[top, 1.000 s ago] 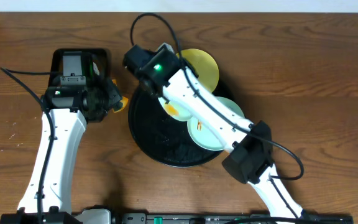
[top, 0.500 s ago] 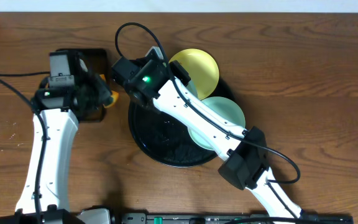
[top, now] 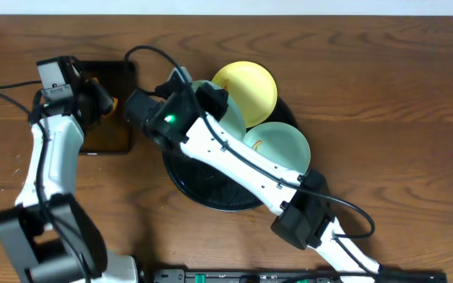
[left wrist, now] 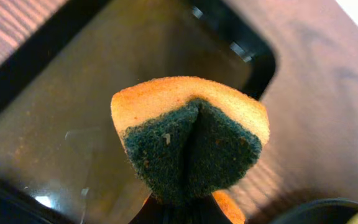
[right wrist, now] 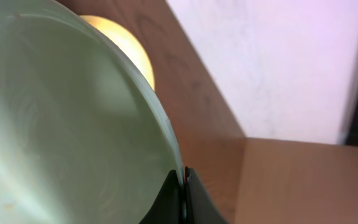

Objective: Clean dirty plates on tray and stack at the side

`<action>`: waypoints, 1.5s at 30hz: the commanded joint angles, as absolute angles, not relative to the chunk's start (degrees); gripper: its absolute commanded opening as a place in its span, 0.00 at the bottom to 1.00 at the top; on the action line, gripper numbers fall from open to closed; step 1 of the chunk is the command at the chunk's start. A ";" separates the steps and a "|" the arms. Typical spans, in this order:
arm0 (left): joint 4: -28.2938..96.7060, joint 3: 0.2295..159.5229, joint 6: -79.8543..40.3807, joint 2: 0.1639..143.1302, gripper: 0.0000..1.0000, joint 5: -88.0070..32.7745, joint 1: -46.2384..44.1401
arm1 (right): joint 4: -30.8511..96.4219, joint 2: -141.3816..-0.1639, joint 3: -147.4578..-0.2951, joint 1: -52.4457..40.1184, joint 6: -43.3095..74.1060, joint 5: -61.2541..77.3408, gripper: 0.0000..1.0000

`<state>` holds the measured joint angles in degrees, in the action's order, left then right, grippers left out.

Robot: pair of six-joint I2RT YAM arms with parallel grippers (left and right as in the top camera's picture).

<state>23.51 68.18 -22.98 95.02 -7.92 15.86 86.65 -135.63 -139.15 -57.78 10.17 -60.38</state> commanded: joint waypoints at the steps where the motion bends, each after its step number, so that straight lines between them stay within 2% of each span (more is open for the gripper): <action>1: 22.57 68.69 -22.09 97.43 0.07 -6.81 17.30 | 86.59 -135.63 -140.42 -60.47 7.60 -68.77 0.01; 13: 23.07 68.69 -22.11 98.02 0.07 -6.85 22.37 | 86.59 -135.63 -140.42 -64.53 6.55 -73.28 0.01; 31: 23.68 68.69 -22.11 98.06 0.08 -6.85 22.59 | 86.43 -135.63 -140.42 -64.97 6.61 -72.90 0.01; 40: 23.73 68.69 -22.11 98.06 0.08 -6.85 22.59 | 85.82 -135.63 -140.42 -64.42 6.81 -66.78 0.01; 45: 24.14 68.69 -22.11 98.06 0.08 -6.85 22.59 | 85.41 -135.63 -140.42 -63.11 7.01 -57.65 0.01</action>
